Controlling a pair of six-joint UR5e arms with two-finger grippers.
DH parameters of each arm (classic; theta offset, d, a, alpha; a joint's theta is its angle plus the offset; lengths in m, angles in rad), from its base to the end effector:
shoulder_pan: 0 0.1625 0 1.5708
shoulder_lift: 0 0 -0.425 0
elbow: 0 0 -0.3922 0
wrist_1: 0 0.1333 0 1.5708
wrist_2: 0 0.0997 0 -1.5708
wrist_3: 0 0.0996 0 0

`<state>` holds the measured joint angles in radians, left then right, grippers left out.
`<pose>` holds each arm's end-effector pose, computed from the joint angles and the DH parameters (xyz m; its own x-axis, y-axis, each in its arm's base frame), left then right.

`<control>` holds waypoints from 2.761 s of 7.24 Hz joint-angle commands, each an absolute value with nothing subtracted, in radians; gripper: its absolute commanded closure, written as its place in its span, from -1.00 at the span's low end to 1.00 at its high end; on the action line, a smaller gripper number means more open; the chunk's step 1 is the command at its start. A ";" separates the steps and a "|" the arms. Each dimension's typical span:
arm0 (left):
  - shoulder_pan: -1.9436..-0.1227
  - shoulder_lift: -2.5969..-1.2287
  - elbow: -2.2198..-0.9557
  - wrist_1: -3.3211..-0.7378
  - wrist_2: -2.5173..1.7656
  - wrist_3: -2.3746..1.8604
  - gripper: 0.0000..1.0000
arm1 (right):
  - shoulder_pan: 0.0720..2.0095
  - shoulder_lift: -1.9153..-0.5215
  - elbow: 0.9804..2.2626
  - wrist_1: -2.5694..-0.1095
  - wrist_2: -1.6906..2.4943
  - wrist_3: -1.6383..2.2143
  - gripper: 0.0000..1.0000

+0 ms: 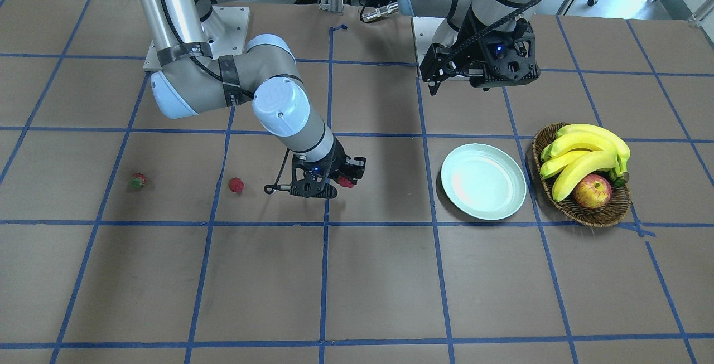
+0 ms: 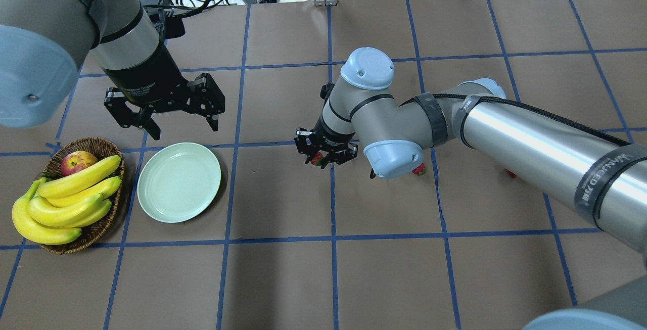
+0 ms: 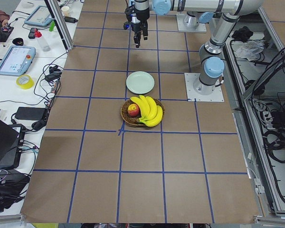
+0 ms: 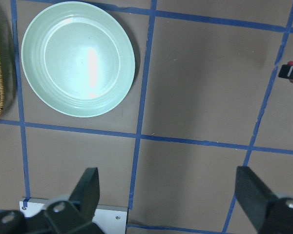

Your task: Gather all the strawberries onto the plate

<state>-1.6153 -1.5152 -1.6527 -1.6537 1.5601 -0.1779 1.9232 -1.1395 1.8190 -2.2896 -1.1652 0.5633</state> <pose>-0.1546 -0.4503 0.4667 -0.9911 -0.1331 -0.0088 -0.1333 0.9851 0.1092 0.3642 -0.4904 0.2146 -0.9088 0.2203 -0.3543 0.1660 0.9700 0.1773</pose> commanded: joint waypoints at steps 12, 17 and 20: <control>-1.612 -1.523 -1.654 -1.644 1.569 -0.175 -1.00 | 1.823 -1.179 1.669 -2.001 -1.436 0.314 -0.99; -1.612 -1.523 -1.657 -1.629 1.569 -0.176 -1.00 | 1.575 -1.281 1.999 -2.187 -1.497 0.083 -0.93; -1.612 -1.523 -1.657 -1.629 1.571 -0.175 -1.00 | 1.580 -1.272 2.032 -2.238 -1.494 0.150 -0.86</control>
